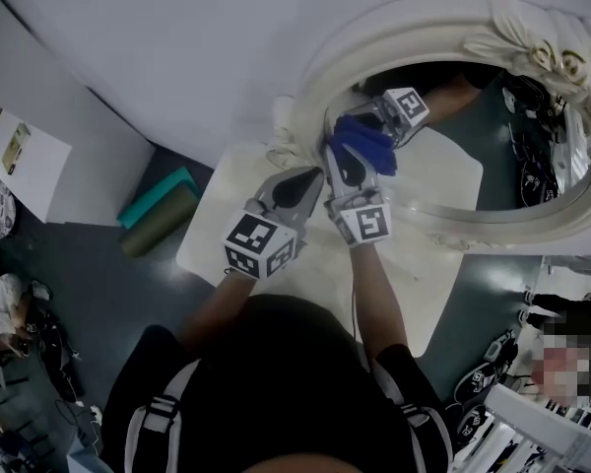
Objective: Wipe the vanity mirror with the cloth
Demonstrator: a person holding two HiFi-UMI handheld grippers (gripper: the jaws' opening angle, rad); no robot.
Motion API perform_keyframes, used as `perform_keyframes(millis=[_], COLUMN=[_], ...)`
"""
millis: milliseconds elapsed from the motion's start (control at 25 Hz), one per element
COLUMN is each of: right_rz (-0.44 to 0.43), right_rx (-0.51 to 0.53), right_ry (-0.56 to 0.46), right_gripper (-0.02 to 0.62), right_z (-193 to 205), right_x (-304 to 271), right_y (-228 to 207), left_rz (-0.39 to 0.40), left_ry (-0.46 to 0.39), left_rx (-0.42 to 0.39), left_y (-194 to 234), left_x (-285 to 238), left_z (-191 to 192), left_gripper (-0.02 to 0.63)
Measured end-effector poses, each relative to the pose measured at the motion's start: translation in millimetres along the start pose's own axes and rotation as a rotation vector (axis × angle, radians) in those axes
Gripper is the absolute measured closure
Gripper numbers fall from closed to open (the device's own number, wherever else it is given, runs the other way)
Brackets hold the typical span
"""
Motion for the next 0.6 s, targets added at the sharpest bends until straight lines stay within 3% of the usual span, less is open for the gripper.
perform_keyframes(millis=[280,600], right_rz=[-0.023,-0.033], right_rx=[-0.083,-0.087], right_ry=[0.021,0.036], right_gripper=[0.558,0.558], right_z=[9.2,6.5], right_x=[-8.6,-6.2], right_y=[4.0,6.1], left_rz=[-0.004,-0.008], left_ry=[-0.002,-0.013], left_rx=[-0.002,-0.012], left_y=[0.4,-4.2], left_x=[1.5,7.4], left_z=[-0.7,-4.6], left_gripper=[0.600,0.600])
Point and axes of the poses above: the fingertips, and each gripper's own axes: x backward along the fingers, y to its left, z out of its underside, the point moved 9 cm from there along x, backward along the fingers
